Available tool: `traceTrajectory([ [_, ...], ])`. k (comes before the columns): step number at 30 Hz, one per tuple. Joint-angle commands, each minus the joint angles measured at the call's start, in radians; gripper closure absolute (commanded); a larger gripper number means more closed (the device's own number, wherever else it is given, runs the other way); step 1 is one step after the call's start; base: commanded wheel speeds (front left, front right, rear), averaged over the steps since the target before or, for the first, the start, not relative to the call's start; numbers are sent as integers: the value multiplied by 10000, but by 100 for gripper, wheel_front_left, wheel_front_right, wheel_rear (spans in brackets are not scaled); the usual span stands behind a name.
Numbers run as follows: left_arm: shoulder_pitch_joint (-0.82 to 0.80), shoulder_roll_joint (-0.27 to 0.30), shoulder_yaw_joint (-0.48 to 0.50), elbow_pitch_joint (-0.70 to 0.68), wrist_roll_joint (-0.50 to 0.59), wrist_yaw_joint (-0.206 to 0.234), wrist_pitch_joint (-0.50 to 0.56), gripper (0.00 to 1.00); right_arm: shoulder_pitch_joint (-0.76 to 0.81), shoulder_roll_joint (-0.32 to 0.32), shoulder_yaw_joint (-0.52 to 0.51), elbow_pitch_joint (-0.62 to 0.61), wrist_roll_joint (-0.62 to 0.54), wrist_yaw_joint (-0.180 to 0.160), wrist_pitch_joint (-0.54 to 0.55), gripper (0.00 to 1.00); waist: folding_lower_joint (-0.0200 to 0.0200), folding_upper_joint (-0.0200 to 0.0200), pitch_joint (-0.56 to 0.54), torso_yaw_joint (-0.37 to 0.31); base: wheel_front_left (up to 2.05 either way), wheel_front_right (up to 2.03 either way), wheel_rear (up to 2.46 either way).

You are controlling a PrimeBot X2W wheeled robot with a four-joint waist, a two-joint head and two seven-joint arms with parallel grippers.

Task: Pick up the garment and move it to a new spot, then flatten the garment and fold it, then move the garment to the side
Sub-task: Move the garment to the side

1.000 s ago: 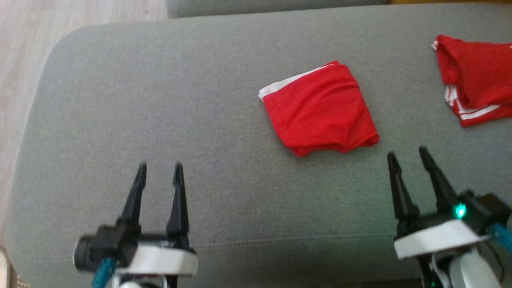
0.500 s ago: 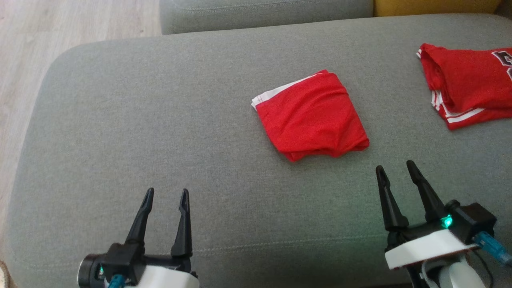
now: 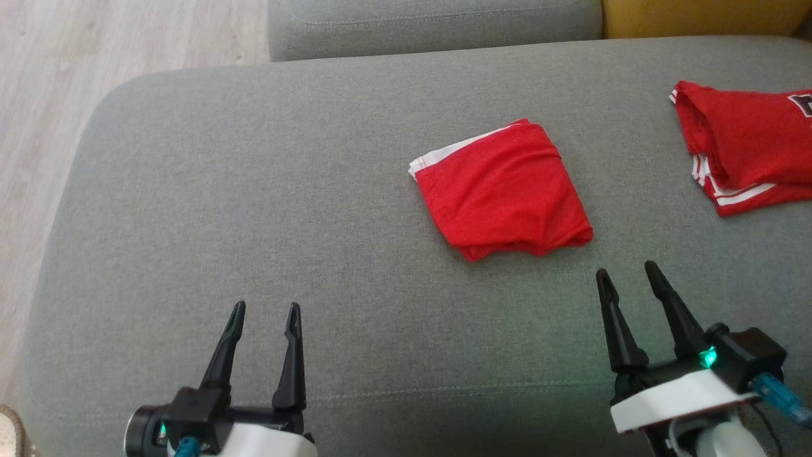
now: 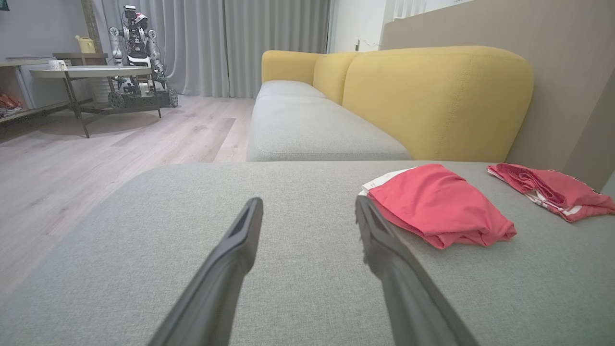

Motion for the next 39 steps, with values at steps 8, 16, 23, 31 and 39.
traceTrajectory([
  [8,-161,-38,270,-321,110,-50,-23,0,-181,-36,274,-317,-99,-2,-93,0,0,0,-15,134,0,0,0],
  [16,-263,-38,98,-271,229,-168,-23,0,-413,17,0,-120,-46,-2,-93,0,0,0,222,511,0,0,0],
  [23,-678,-38,-212,-143,414,-409,-23,0,-2335,-246,-541,1886,-316,-2,-93,0,0,0,890,915,0,0,0],
  [31,-1278,-38,-514,-122,289,-549,-23,0,-5214,-1436,-510,5446,-716,-2,-73,0,0,0,1694,1404,0,0,0],
  [39,-1791,-38,-972,-227,24,-838,-23,0,-7262,-2404,831,7570,469,-2,633,0,0,0,2617,1778,0,0,0],
])
